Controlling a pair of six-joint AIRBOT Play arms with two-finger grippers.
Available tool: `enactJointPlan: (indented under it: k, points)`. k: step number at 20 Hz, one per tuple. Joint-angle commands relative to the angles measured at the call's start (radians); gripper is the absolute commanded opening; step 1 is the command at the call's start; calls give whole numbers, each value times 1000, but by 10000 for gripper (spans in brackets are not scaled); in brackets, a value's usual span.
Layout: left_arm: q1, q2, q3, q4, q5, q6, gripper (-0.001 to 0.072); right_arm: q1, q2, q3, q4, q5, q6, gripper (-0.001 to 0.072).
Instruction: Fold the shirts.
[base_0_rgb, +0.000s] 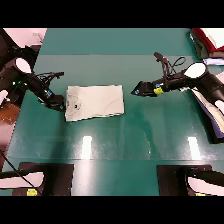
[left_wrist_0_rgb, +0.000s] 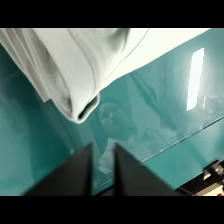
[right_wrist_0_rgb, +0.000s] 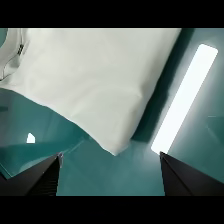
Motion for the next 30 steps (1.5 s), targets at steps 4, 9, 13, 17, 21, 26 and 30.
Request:
enactJointPlan:
  k: [4, 9, 13, 17, 21, 26, 30]
  points:
    - [0, 48, 56, -261, 218, -2, 27, -48, -85, -92, 56, -53, 21, 705]
    - [0, 62, 56, -345, 308, -2, 27, 28, -290, -71, 309, -137, -77, 694]
    - [0, 62, 56, -343, 309, 6, 27, 109, -445, 96, 340, -125, -83, 691]
    - [0, 62, 56, -343, 309, 6, 27, 171, -569, 249, 404, -107, -83, 647]
    - [0, 62, 56, -343, 306, 5, 27, 210, -616, 327, 399, -103, -98, 100]
    - [-11, 62, 56, -343, 303, 4, 26, 166, -549, 372, 390, -122, -117, 14]
    - [-84, 62, 56, -343, 333, 4, 26, -46, -341, 315, 333, -150, -116, 13]
